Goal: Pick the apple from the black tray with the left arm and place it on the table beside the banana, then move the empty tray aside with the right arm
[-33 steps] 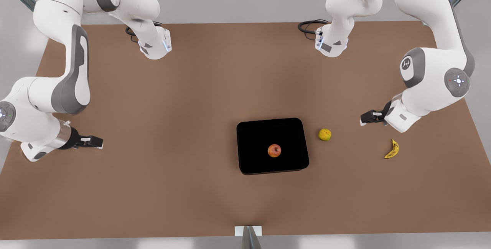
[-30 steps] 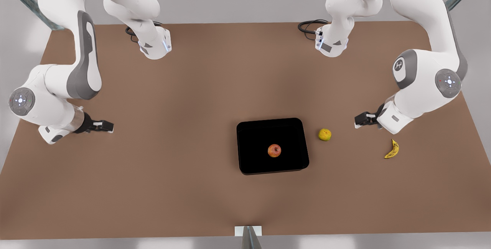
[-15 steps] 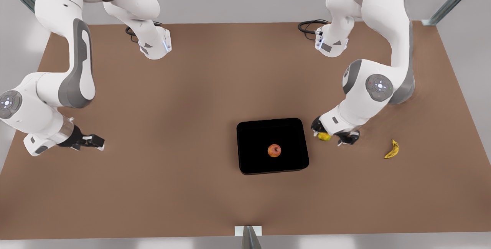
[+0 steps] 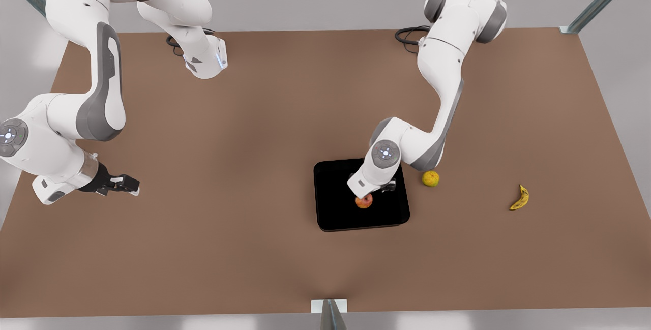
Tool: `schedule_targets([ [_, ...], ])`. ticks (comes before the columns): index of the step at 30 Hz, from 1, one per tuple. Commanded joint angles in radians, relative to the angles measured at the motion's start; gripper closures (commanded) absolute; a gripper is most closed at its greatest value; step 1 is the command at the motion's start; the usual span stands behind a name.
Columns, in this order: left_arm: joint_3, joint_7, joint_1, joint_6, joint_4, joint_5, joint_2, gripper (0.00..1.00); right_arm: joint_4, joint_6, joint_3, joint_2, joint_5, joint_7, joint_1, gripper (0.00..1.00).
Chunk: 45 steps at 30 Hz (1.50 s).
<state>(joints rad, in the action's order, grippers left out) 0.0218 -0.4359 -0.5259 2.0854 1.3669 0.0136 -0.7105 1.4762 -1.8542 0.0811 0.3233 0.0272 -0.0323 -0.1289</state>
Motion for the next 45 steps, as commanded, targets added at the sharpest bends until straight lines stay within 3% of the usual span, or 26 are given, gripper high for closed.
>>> schedule_targets([
  [1, 0.0, -0.435, 0.001, 0.169, -0.023, -0.012, -0.036, 0.0, -0.001, 0.004, 0.0, -0.001, 0.0, -0.003, 0.0, 0.0],
  [4, -0.014, -0.431, 0.001, 0.174, -0.094, 0.0, -0.086, 0.0, -0.001, 0.004, 0.0, -0.001, 0.0, -0.003, 0.0, 0.0],
  [10, -0.013, -0.408, -0.02, 0.193, 0.047, 0.157, -0.081, 0.0, -0.001, 0.004, 0.0, -0.001, 0.0, -0.001, 0.0, 0.0],
  [22, -0.011, -0.471, -0.016, 0.37, 0.074, 0.14, -0.133, 0.0, -0.001, 0.004, 0.002, 0.0, 0.0, -0.001, 0.0, 0.0],
  [35, -0.01, -0.465, -0.036, 0.38, 0.153, 0.154, -0.125, 0.0, -0.001, 0.004, 0.002, 0.0, 0.0, -0.001, 0.0, 0.0],
  [36, -0.01, -0.465, -0.036, 0.38, 0.153, 0.154, -0.129, 0.01, -0.001, 0.004, 0.002, 0.0, 0.0, -0.001, 0.0, 0.0],
  [39, -0.011, -0.465, -0.034, 0.393, 0.153, 0.154, -0.133, 0.29, -0.001, 0.004, 0.002, 0.0, 0.0, -0.001, 0.0, 0.0],
  [40, -0.013, -0.465, -0.034, 0.389, 0.153, 0.154, -0.129, 0.29, -0.001, 0.004, 0.002, 0.0, 0.0, -0.001, 0.0, 0.0],
  [41, -0.014, -0.465, -0.034, 0.38, 0.153, 0.154, -0.112, 0.29, -0.001, 0.004, 0.002, 0.0, 0.0, -0.001, 0.0, 0.0],
  [45, -0.017, -0.301, 0.039, -0.06, 0.095, 0.137, 0.115, 0.28, -0.002, 0.016, 0.005, -0.001, 0.0, 0.0, 0.0, 0.0],
])
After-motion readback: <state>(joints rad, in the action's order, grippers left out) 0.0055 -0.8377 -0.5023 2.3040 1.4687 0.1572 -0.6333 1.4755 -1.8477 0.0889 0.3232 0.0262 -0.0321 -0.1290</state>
